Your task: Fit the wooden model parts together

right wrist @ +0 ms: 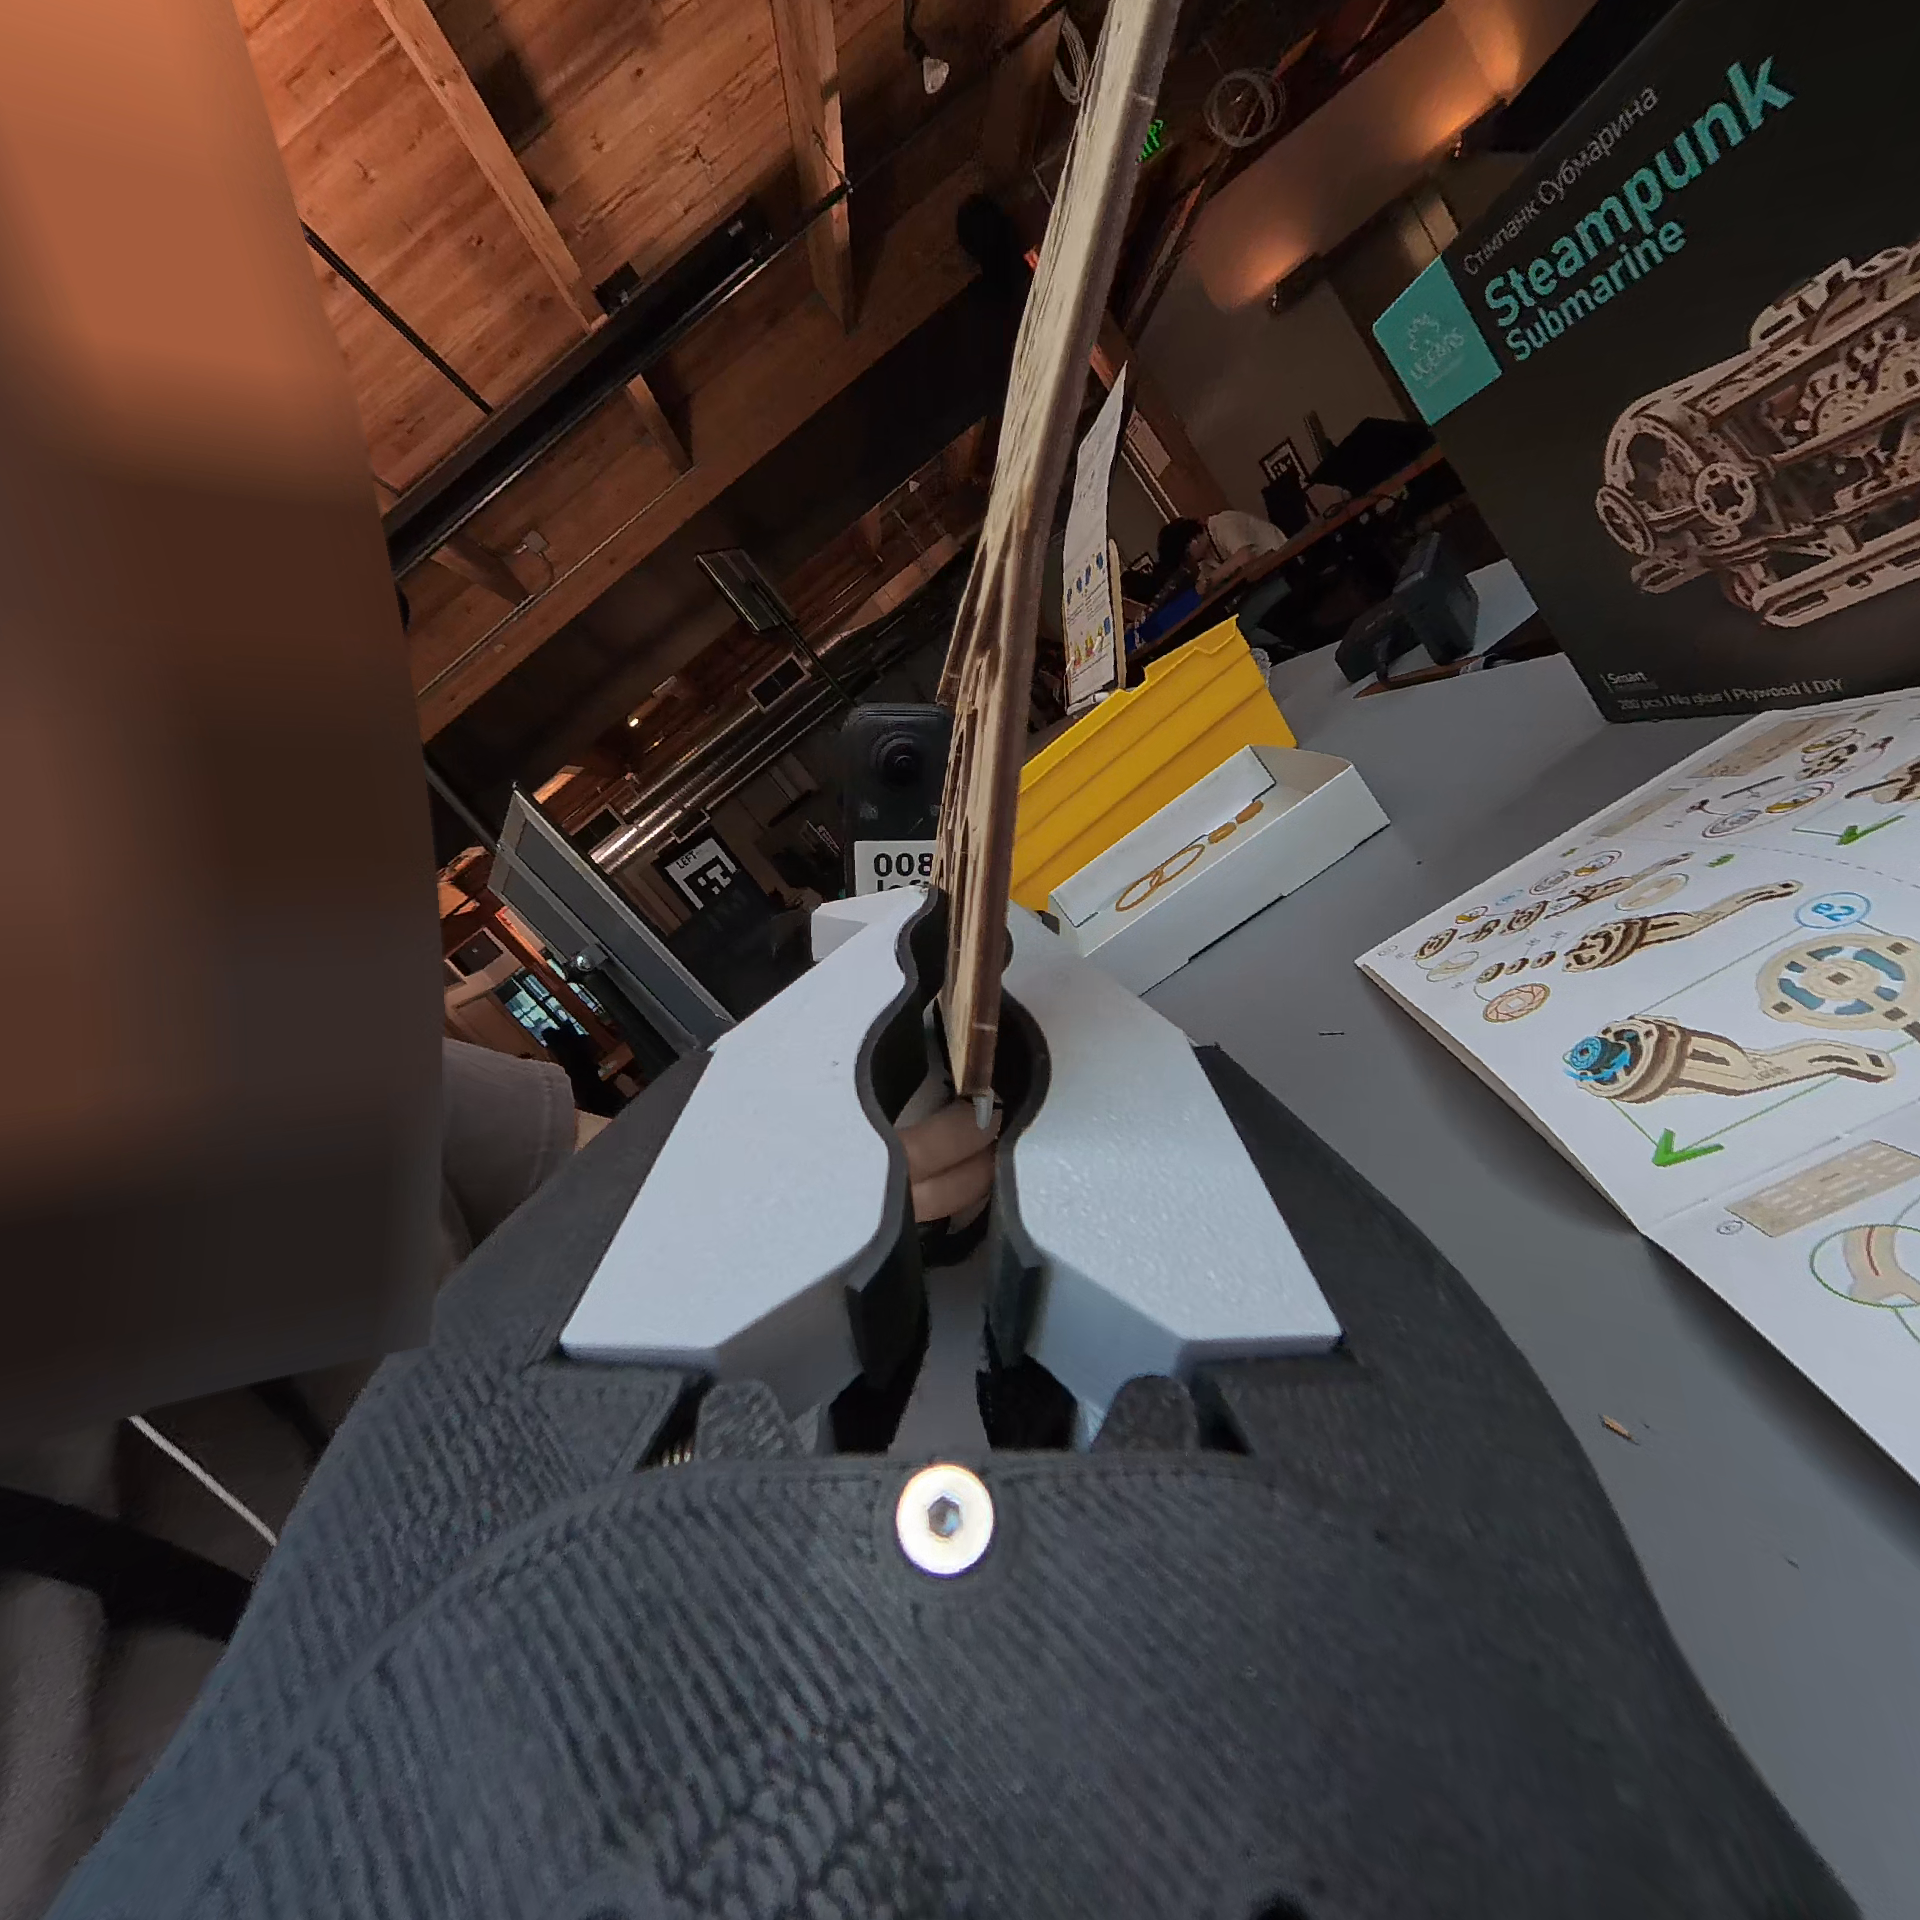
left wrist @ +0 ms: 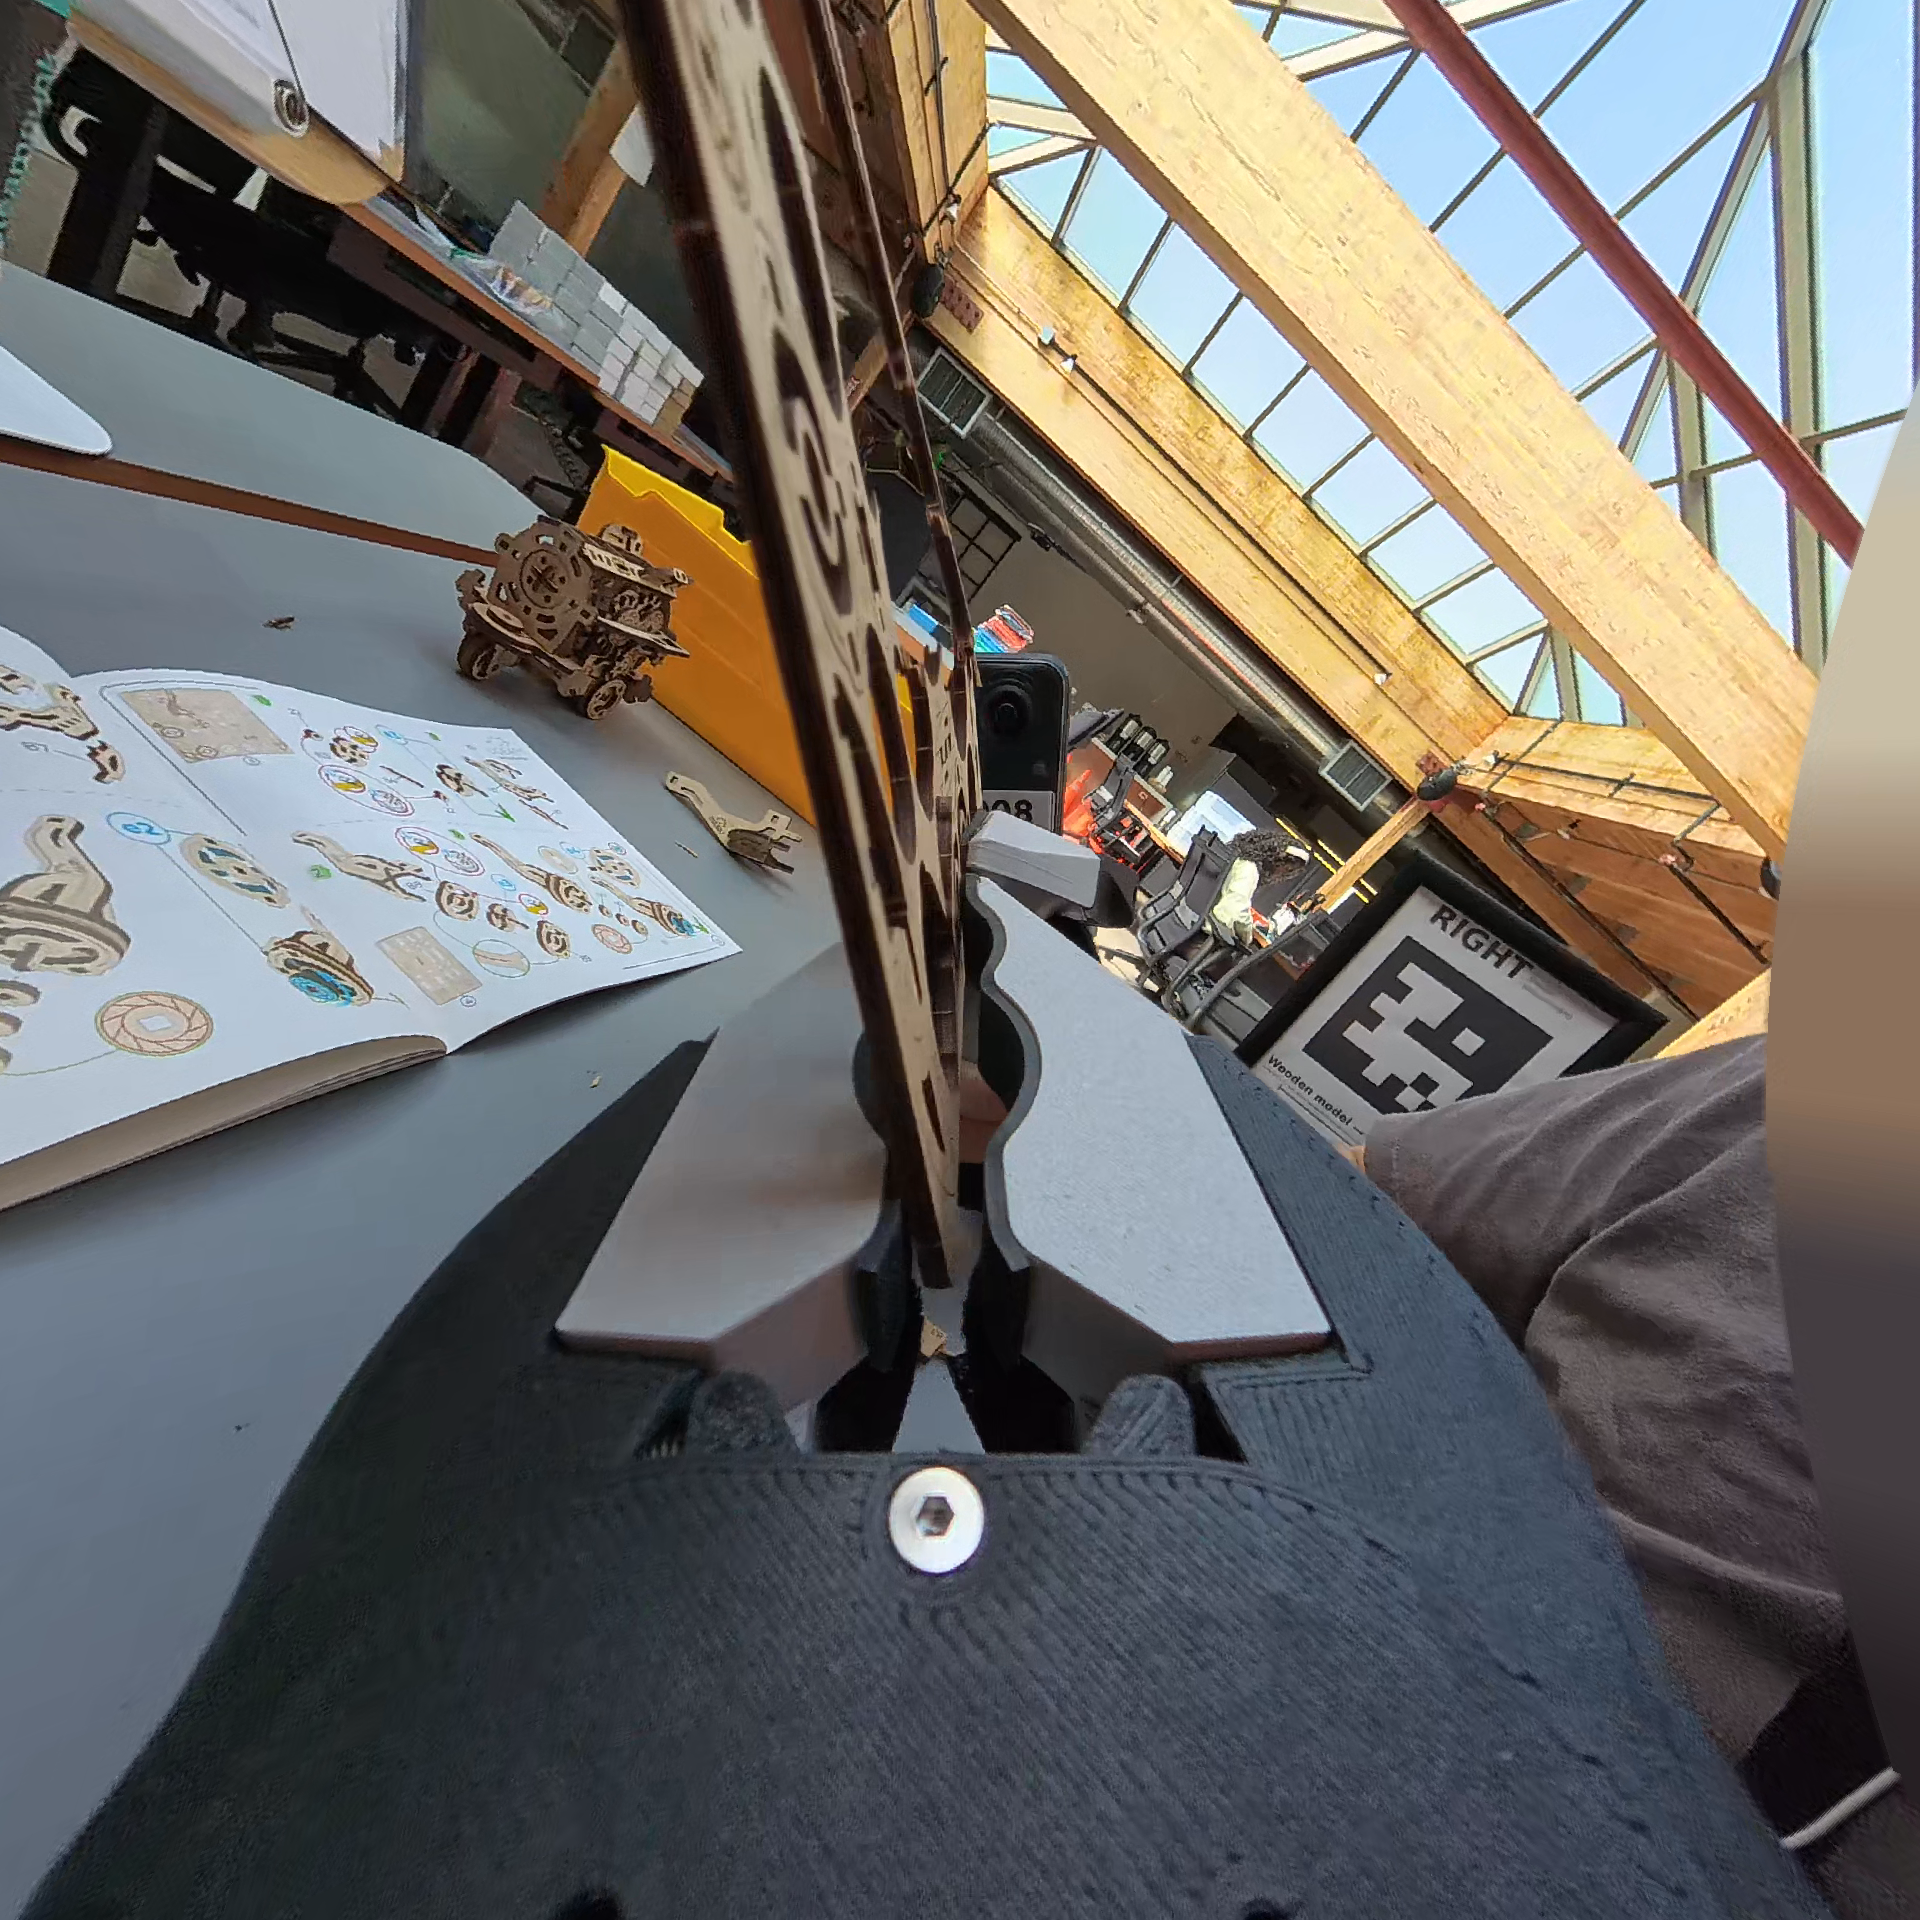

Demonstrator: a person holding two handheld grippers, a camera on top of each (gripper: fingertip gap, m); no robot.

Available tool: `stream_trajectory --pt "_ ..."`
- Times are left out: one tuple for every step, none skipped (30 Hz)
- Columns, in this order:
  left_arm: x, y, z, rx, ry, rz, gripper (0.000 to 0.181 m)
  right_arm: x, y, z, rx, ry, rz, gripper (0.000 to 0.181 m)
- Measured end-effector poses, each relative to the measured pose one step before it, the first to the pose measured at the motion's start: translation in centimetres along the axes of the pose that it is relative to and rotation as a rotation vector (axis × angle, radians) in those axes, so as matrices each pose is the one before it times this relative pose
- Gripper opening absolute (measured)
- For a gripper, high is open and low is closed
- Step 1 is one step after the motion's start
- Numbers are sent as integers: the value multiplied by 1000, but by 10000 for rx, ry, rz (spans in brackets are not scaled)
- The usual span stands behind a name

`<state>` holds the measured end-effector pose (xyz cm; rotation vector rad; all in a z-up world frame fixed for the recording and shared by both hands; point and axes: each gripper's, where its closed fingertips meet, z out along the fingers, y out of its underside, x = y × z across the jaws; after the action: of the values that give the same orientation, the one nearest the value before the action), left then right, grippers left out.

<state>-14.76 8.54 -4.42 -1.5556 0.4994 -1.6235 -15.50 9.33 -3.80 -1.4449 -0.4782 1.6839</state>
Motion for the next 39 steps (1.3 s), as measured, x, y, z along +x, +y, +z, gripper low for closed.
stream_trajectory --pt "50 -64 -12 47 172 -219 0 -47 12 5 6 4 -29 0" --pt "27 -256 -55 188 119 -179 2 -33 15 -8 -6 8 -20 0" --pt "-38 -468 -171 282 69 -201 8 45 73 -7 -55 51 -52 1" --pt "-27 -533 -239 283 69 -166 12 65 48 -28 -44 57 -48 1" --pt "-100 -372 -195 140 8 -71 10 -6 -15 -17 -1 -1 -21 1" --pt "-163 -164 -115 -1 -49 1 8 -34 19 20 -29 -27 10 1" --pt "-3 -81 -25 -22 20 58 7 29 104 56 -67 9 16 1" --pt "114 47 69 -53 78 44 6 49 203 83 -128 8 25 1" --pt "183 184 136 -100 129 10 7 -42 217 111 -123 -48 60 1" --pt "92 218 144 -106 74 -41 6 -76 119 87 -48 -59 53 1" --pt "-39 186 87 -78 -11 -34 4 -47 26 21 -10 -42 23 1" --pt "-135 48 -11 -22 -70 13 2 33 51 -5 -39 18 30 1" --pt "-7 15 -14 -37 -19 60 1 -12 10 7 -1 0 5 1" --pt "12 -7 7 -67 -46 76 0 -51 -12 28 10 -34 36 1" --pt "-64 26 -3 -87 -99 148 0 49 16 3 -13 11 54 1" --pt "-63 43 0 -73 -118 173 0 81 61 -4 -29 11 87 1" --pt "-21 12 -2 -24 -97 148 0 25 11 2 14 -39 145 1" --pt "10 -17 10 26 -58 107 0 -7 -26 -11 46 -55 126 1" --pt "13 -8 9 45 -4 51 0 0 -7 -7 8 -39 83 1" --pt "65 -25 -2 70 84 -27 0 -66 -10 3 6 -68 71 1" --pt "13 -36 17 52 102 -125 1 -30 -36 -8 9 -26 43 1" --pt "-85 6 2 6 34 -143 0 79 17 -10 -20 82 -40 1" --pt "-40 16 0 8 5 -40 0 40 15 0 -25 46 -33 1" --pt "-49 33 6 -45 -72 35 0 40 15 -12 -24 25 24 1" --pt "-130 66 -17 -91 -174 136 0 165 48 -3 -31 86 66 1" --pt "-60 45 -22 -69 -142 151 0 86 53 10 -19 33 63 1" --pt "-46 30 -43 -18 -80 16 0 34 37 29 -4 -18 116 1" --pt "-153 66 -16 -2 -77 -159 0 158 65 1 -37 67 109 1" --pt "-108 46 -18 36 16 -232 0 111 33 -13 -10 71 -28 1" --pt "-41 -6 -29 53 99 -210 0 41 20 24 -4 44 -41 1" --pt "8 -27 -36 55 113 -103 0 -42 4 29 -3 -12 -35 1" --pt "0 -21 -17 45 16 72 0 -36 -12 22 -7 -37 -42 1" --pt "-56 -12 14 40 -119 189 0 63 -27 2 12 -37 99 1" --pt "-38 -41 7 43 -120 200 0 27 -76 0 74 -89 236 1" --pt "-48 -28 -19 13 -97 135 0 67 -47 38 105 -35 229 1" --pt "-40 -7 -19 -13 -51 53 0 148 -77 30 125 61 176 1" --pt "-70 -19 -22 12 -43 -2 0 90 -52 45 85 58 112 1" --pt "-118 12 -17 -15 -67 22 0 156 -7 36 18 86 71 2" --pt "-121 41 -10 -31 -75 14 0 151 -7 15 18 78 94 2"
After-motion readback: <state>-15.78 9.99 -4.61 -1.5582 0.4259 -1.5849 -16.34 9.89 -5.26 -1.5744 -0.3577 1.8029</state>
